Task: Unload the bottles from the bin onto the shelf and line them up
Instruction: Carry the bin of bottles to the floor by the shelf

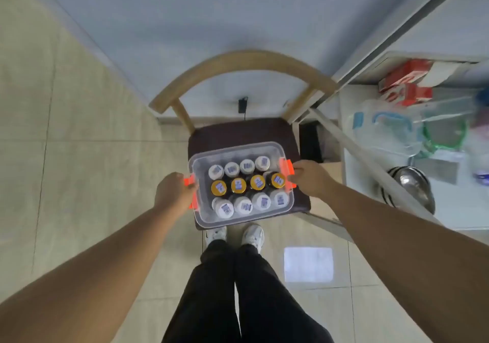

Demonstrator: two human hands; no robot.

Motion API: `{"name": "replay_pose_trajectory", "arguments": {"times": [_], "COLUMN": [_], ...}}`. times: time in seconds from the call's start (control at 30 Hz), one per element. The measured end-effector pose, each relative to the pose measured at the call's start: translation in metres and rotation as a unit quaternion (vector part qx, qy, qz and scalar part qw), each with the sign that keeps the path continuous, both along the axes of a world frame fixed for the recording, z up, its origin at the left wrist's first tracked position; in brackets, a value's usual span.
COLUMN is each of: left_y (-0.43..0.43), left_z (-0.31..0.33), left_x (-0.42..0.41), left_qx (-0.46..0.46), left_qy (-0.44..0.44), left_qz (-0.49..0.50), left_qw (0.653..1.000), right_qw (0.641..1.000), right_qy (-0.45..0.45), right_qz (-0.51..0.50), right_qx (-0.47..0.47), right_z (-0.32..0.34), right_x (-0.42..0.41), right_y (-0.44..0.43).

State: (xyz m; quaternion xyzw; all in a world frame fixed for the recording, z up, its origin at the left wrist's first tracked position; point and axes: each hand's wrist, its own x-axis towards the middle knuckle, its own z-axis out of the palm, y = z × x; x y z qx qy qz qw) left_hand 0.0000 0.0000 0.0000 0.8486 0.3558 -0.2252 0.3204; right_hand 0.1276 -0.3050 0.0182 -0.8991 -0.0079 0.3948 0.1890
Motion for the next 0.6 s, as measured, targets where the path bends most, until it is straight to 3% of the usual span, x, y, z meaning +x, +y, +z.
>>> {"name": "replay_pose_trajectory", "arguments": {"times": [0.2,0.33,0.47,0.6], "left_y": [-0.008,-0.009,-0.014,-0.014], "left_z": [-0.025,-0.03,-0.017,0.024], "left_x": [-0.006,-0.009,-0.014,-0.017], "left_qx": [-0.109,-0.175,-0.158,-0.161], "left_qy": [0.029,0.005,-0.005,-0.041], "left_qz": [0.14,0.248,0.245,0.243], "left_qw": [0.984,0.953,0.956,0.956], "right_qw": [0.982,0.92,0.908,0.927], "right_qy": [0.057,0.139,0.138,0.088], "right_qz": [-0.173,-0.35,-0.385,-0.349], "right_qx": [0.058,0.107,0.094,0.102], "right_z": [-0.031,-0.031,-0.017,0.023], "right_x": [0.001,0.007,0.003,-0.013], "right_y": [0.003,0.002,0.001,-0.005]}}
